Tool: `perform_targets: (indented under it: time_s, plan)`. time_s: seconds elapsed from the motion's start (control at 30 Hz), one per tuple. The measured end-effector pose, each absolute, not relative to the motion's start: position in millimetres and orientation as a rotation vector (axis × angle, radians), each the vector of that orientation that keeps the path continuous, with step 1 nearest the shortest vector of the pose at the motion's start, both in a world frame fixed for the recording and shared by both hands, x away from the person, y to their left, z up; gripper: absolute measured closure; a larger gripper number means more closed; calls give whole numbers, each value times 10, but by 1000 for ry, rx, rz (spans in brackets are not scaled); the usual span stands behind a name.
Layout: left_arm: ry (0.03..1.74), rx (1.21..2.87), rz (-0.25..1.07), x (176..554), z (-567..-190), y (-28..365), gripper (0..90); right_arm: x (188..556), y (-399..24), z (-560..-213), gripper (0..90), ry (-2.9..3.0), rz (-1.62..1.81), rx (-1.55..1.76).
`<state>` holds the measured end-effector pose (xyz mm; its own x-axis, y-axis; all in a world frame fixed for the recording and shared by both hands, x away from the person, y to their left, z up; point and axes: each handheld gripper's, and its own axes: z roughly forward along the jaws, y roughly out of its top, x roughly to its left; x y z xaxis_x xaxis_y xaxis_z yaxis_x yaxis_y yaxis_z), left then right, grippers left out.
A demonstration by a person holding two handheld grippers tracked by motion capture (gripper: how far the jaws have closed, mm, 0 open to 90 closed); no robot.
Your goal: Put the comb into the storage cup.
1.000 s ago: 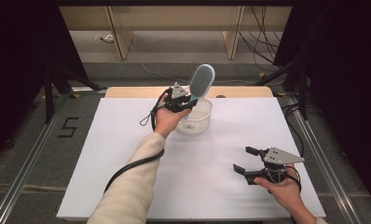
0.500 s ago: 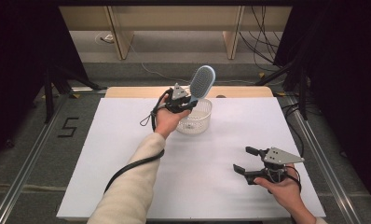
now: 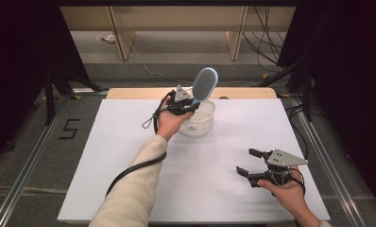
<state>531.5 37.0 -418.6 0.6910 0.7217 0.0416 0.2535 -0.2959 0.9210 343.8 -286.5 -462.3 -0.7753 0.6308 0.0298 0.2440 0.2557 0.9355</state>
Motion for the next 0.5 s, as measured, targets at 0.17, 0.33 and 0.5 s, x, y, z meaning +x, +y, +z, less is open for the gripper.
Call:
perform_targets:
  time_s: [0.17, 0.33, 0.5]
  plan:
    - [763, 1865, 567, 5318, -4193, 369, 698, 3438, -2865, -4623, 162, 2182, 1527, 801]
    - [764, 1868, 562, 5314, -4199, 370, 698, 3437, -2865, -4623, 162, 2182, 1529, 800]
    - [769, 1871, 560, 5318, -4212, 379, 698, 3438, -2864, -4624, 161, 2182, 1529, 801]
